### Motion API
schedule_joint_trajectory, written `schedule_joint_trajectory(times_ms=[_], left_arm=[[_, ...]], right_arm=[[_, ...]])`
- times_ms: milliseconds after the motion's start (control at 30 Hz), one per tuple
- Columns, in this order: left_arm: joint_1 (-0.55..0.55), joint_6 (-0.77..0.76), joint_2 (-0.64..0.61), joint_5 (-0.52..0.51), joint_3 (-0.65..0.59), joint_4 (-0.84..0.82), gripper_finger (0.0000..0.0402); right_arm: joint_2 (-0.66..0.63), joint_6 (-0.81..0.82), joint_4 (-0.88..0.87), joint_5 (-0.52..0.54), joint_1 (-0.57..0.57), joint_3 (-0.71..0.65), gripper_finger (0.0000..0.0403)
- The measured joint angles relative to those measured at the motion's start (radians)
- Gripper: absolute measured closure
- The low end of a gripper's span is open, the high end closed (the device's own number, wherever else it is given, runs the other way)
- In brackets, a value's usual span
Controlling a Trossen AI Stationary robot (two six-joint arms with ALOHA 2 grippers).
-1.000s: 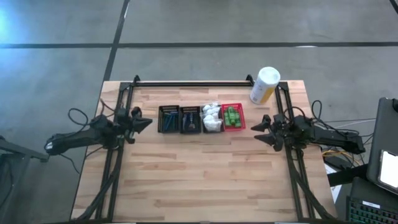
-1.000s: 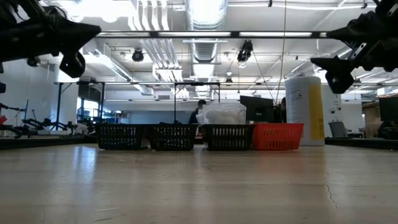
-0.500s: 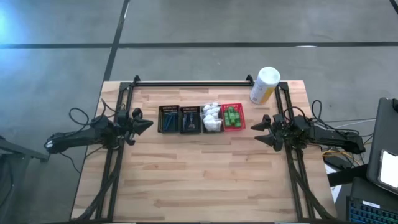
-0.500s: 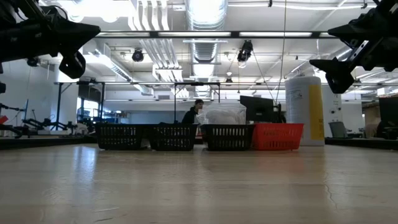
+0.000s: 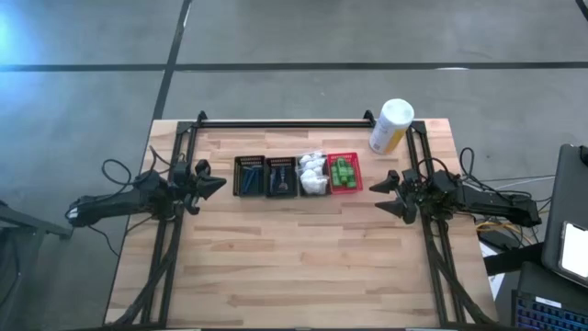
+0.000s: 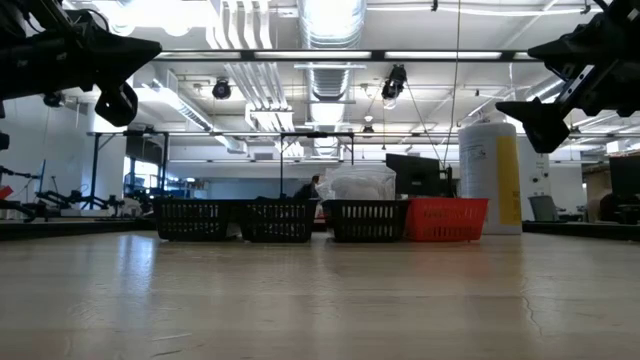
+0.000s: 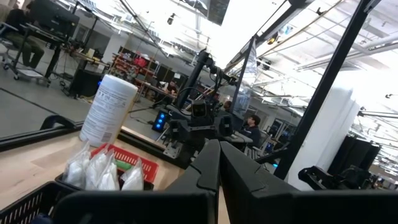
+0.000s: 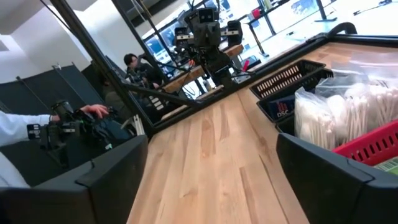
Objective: Pick & Place Travel size toiletries
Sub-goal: Return to Home Position
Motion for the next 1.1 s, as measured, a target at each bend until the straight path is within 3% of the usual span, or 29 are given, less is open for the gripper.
schedule_joint_trajectory(times_ms=[300, 400, 567, 767, 1100], left_arm=[[0.0, 0.024, 0.0, 0.021, 0.0, -0.019, 0.039], [-0.004, 0.231, 0.0, 0.066, 0.0, -0.112, 0.039], [-0.005, 0.459, 0.0, 0.011, 0.0, -0.224, 0.039], [-0.005, 0.477, 0.0, -0.019, 0.0, -0.24, 0.039], [-0.005, 0.462, 0.0, -0.02, 0.0, -0.239, 0.039]], right_arm=[[-0.001, 0.0, 0.0, 0.0, 0.0, 0.0, 0.0048], [-0.001, 0.0, 0.0, 0.0, 0.0, 0.0, 0.0056], [0.0, 0.0, 0.0, 0.0, 0.0, 0.0, 0.0071], [0.0, 0.0, 0.0, 0.0, 0.0, 0.0, 0.0076], [0.0, 0.0, 0.0, 0.0, 0.0, 0.0, 0.0045]])
